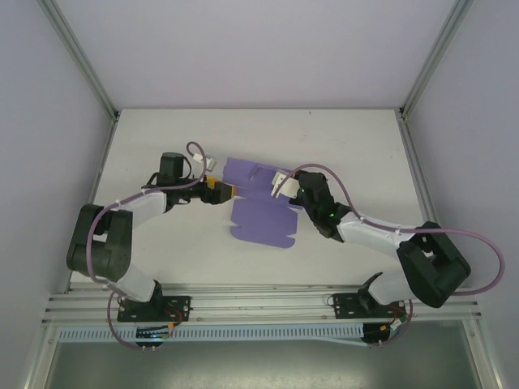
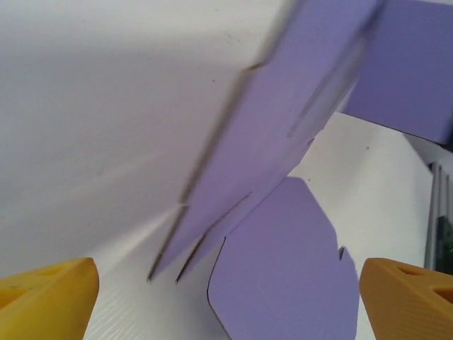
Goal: Assemble paper box
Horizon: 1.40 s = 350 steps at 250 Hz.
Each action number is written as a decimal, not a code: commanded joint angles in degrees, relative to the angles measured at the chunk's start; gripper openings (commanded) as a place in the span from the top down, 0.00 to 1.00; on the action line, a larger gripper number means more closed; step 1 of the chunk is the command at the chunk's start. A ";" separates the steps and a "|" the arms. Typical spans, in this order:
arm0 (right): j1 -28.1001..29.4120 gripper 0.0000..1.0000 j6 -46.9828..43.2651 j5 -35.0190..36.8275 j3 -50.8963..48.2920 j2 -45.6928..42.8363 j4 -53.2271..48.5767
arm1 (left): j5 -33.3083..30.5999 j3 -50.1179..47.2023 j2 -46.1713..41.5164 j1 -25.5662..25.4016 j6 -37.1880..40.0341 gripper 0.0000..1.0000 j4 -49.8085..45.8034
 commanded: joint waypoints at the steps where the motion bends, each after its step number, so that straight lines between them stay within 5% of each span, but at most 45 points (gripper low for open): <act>1: 0.16 1.00 4.31 -4.22 0.78 -2.78 -2.73 | 4.33 0.17 3.48 -0.91 -5.23 0.10 9.11; 61: -0.80 1.00 6.98 -4.33 2.30 -3.51 -6.49 | -3.97 -2.14 4.71 -5.33 -3.96 0.28 15.42; 98: -0.89 1.00 8.76 -5.67 3.39 -3.47 -9.47 | -9.84 -4.82 3.90 -6.96 -4.45 0.60 19.55; 115: -0.96 1.00 9.34 -4.50 3.82 -3.16 -9.88 | -10.70 -6.65 2.93 -7.55 -4.33 0.65 21.29; 211: -1.59 1.00 12.98 -4.60 5.22 -3.50 -12.55 | -9.13 -11.34 1.13 -8.18 -6.29 0.66 26.26; 350: -1.48 1.00 15.39 -6.60 5.04 -3.07 -15.35 | -18.77 -13.21 -2.11 -12.16 -2.65 0.72 33.88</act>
